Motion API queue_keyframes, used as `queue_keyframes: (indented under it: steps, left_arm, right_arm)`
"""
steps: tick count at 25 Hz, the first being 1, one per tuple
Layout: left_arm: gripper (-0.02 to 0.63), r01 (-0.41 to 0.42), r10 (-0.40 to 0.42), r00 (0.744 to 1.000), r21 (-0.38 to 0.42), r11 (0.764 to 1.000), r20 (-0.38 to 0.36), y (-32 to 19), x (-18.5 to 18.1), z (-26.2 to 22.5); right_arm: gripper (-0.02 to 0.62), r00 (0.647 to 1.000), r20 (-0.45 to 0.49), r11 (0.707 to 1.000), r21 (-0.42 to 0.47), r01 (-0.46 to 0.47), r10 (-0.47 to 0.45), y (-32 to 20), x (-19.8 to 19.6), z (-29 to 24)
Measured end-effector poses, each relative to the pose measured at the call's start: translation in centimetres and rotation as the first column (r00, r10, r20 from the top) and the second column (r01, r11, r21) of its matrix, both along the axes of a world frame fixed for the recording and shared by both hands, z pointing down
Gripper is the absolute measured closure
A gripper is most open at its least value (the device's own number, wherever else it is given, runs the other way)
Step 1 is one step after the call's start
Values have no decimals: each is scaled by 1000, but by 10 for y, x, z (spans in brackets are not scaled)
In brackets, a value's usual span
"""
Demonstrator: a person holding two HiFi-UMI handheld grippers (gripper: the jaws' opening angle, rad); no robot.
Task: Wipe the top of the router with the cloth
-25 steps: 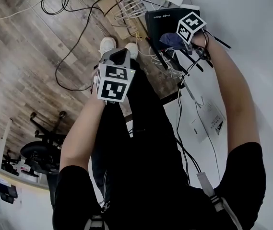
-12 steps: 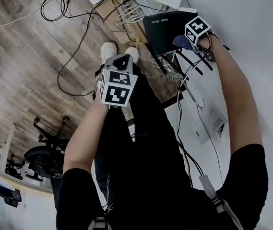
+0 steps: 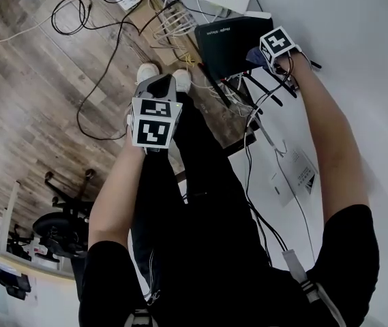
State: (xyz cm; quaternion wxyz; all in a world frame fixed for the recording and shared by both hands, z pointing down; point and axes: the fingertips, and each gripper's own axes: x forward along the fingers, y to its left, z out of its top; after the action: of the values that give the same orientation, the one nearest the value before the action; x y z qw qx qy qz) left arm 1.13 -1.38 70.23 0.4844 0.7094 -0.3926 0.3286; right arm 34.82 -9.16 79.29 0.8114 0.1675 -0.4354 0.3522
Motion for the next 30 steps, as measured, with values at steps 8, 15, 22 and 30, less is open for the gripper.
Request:
queue_keyframes:
  steps: [8,15,22,30]
  left_arm:
    - [595,30,-30,1000,-4,1000,6,-5,-8,5]
    - [595,16,-15,1000,-21,1000,12,-2,-7,12]
    - [595,49,-48,998,-20,999,28,-14,-17,18]
    - [595,59,-58,998,-18,998,39,-23,-12,16]
  right_arm:
    - [551,988,95,962,231,-144,125,-53,-24,2]
    - [551,993,82,926,360,-113,89,-89,-29,1]
    - [551,997,76,909,417,-7,-27,-104,-32,0]
    - [551,991,120,894,448,-7,-53,-114,-48,0]
